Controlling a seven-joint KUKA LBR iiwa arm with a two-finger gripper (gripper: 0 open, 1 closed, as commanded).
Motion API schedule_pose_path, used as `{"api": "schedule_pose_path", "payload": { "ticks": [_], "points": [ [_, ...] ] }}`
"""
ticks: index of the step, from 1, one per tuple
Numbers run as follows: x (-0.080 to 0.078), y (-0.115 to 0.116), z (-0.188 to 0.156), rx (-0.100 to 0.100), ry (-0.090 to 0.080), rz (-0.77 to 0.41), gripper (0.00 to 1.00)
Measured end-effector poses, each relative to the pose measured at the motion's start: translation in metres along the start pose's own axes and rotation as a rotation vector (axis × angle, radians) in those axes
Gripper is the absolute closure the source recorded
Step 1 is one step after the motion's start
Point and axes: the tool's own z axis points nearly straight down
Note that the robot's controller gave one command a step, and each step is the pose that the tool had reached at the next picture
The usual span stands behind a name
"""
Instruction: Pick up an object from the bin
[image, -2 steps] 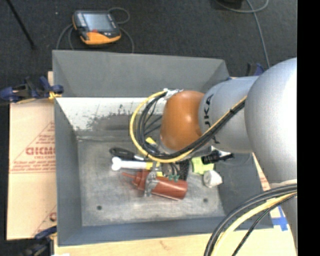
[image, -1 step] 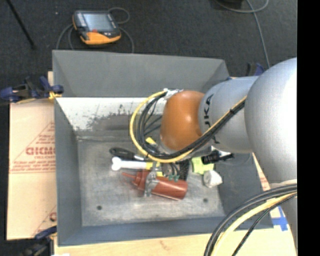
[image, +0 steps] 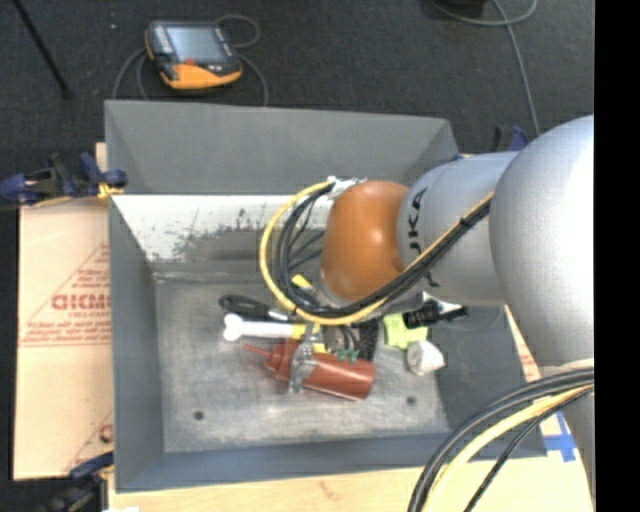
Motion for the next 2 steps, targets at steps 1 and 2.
{"api": "schedule_pose_path", "payload": {
  "ticks": [1, 2],
  "points": [
    [0.001, 0.000, -0.004, 0.000, 0.002, 0.001, 1.00],
    [0.002, 0.000, -0.021, 0.001, 0.009, 0.002, 1.00]
  ]
}}
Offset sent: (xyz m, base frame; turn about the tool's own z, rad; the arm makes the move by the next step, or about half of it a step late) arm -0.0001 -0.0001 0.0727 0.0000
